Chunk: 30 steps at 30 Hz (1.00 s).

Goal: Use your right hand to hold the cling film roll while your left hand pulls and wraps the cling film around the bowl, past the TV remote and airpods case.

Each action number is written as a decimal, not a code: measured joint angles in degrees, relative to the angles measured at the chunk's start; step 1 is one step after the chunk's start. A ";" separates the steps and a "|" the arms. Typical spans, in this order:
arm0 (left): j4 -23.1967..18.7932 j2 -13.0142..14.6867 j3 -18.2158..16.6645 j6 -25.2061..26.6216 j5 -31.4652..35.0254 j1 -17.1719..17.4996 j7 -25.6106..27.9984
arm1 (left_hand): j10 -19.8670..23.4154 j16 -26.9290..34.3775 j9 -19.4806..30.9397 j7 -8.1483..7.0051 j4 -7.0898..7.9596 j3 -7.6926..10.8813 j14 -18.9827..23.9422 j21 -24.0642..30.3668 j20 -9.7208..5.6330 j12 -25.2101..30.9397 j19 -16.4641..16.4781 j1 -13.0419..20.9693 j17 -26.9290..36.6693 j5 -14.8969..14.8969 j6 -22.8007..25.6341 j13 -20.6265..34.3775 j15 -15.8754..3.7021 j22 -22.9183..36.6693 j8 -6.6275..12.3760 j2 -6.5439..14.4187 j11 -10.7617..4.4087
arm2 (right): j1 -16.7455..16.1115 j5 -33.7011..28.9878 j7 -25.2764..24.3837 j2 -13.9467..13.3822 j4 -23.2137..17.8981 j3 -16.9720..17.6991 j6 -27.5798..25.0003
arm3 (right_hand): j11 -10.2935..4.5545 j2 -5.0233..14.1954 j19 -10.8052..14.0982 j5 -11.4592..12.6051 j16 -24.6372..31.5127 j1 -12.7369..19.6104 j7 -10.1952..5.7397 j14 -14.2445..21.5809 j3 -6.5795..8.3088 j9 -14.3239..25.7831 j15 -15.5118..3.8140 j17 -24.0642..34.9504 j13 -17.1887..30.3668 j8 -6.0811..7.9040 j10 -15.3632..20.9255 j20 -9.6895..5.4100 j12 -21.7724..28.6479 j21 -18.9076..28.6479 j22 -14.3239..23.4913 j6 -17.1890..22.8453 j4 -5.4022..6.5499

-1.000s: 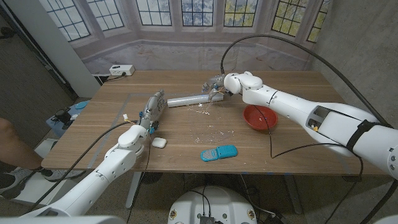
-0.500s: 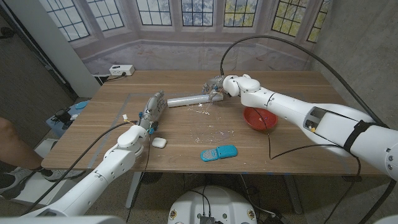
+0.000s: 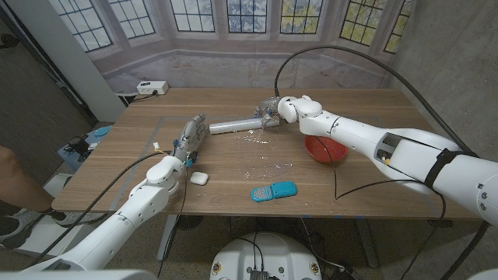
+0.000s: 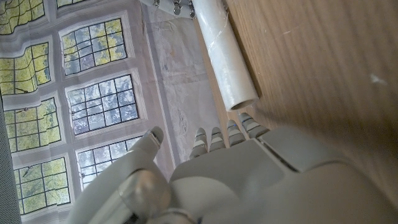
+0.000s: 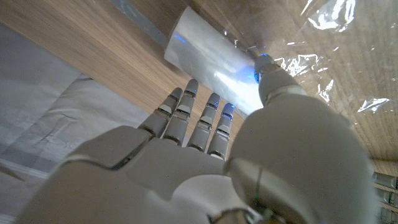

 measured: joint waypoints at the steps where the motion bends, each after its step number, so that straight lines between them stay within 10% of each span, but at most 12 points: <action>1: 0.21 -0.03 0.01 0.01 -0.03 -0.14 -0.09 | 0.00 0.00 0.00 0.00 0.00 0.00 0.00 -0.09 0.00 0.00 0.00 0.00 0.00 0.00 0.00 0.00 0.00 0.00 0.00 0.00 0.00 | 0.10 0.00 -0.10 0.16 0.31 -0.18 0.01 | -0.15 -0.08 0.00 0.00 0.00 0.08 0.02 0.14 0.29 0.00 0.02 0.17 0.02 0.00 0.23 0.00 0.00 0.00 0.00 0.44 0.03; 30: 2.15 -0.85 0.41 0.12 -0.41 -1.33 -0.79 | 0.22 0.00 -0.01 0.31 -0.17 0.17 0.50 -0.86 0.10 0.00 0.72 0.00 0.00 0.00 0.30 -0.01 -0.11 0.00 0.00 0.00 0.24 | 0.74 -0.73 -2.39 1.28 2.81 -2.56 0.07 | -1.78 0.99 3.76 -0.47 2.21 3.74 -0.18 9.23 2.15 0.25 -0.85 2.31 1.91 1.90 11.48 -0.24 3.11 0.00 -0.01 14.91 0.04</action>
